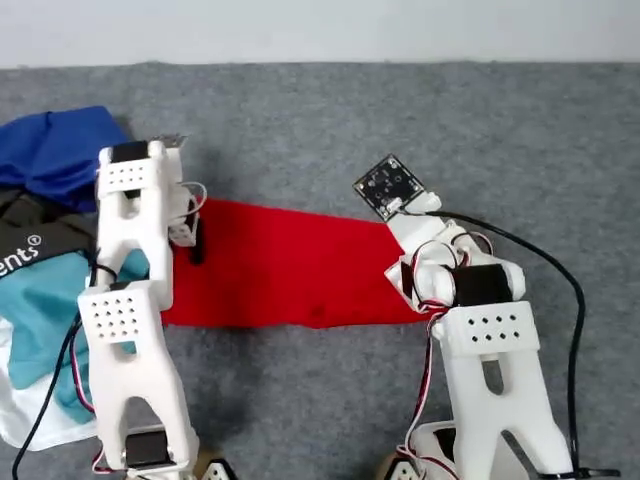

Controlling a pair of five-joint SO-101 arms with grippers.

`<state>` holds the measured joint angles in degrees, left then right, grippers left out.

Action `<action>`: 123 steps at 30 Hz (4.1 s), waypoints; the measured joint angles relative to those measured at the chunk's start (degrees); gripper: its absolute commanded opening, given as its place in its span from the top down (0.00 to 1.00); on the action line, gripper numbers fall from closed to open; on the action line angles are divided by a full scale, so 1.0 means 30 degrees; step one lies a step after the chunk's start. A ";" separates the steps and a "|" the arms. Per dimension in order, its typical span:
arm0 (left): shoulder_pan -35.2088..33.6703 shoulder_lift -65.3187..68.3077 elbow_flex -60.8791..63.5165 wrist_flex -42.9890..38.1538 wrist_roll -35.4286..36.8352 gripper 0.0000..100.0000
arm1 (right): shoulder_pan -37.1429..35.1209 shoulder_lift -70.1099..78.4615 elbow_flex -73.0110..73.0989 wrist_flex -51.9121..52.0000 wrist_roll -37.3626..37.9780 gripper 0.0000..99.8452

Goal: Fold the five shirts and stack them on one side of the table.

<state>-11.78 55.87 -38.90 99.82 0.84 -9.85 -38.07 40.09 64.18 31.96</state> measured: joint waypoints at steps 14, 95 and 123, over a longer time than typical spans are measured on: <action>0.0615 -0.0733 0.0117 0.0029 0.0147 0.99 | 0.1348 0.0000 0.0000 0.0000 0.0000 0.85; 2.0396 0.1465 -1.1077 -0.2432 0.2344 0.98 | 1.7993 0.0000 0.0000 0.1231 0.0205 0.85; 1.6440 0.0205 -1.7700 -0.0147 0.2315 0.81 | 1.8139 -0.4747 0.0967 0.1260 0.0176 0.85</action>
<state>37.54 56.48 -92.00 99.38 7.78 44.57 -52.31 42.99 67.96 32.48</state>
